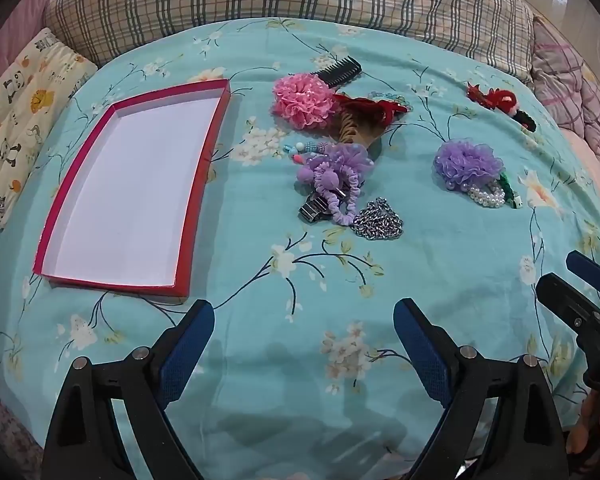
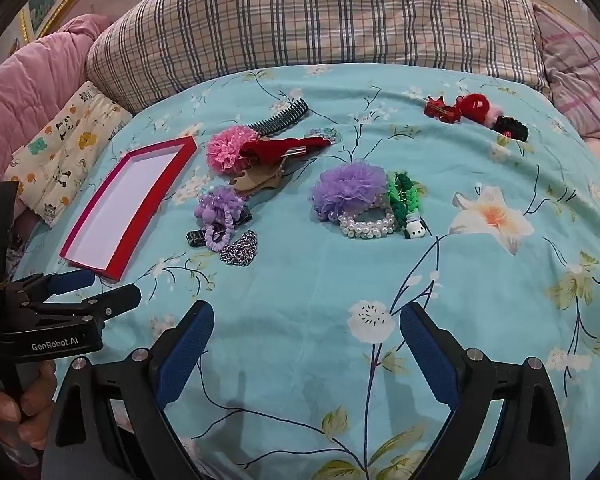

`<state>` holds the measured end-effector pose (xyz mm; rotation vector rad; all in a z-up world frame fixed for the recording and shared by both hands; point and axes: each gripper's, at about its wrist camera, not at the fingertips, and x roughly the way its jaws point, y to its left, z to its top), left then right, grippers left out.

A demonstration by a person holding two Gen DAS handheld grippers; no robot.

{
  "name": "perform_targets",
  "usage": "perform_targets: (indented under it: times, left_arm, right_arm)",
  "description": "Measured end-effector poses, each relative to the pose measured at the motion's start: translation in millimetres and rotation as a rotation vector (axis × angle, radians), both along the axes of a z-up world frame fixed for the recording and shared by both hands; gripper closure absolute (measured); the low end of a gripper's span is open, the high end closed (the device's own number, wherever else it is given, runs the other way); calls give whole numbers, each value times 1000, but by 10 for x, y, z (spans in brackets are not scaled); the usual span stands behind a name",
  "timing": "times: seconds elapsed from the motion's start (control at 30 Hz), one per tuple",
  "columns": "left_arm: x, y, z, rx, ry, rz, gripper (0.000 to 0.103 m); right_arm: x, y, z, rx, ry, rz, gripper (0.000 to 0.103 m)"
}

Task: Organize jewelry

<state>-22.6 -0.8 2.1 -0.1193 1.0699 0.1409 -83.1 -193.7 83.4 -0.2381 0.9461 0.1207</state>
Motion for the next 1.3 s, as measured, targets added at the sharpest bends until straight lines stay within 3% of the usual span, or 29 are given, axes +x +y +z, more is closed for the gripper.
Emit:
perform_targets:
  times: [0.77,1.3]
  left_arm:
    - [49,3,-54,-15,14,-5,11]
    - [293,-82,-26,-47,-3,-77,11]
  right_arm:
    - [22,-39,-55,3,-1,2,8]
    - [234,-304,62,49,13,-64,9]
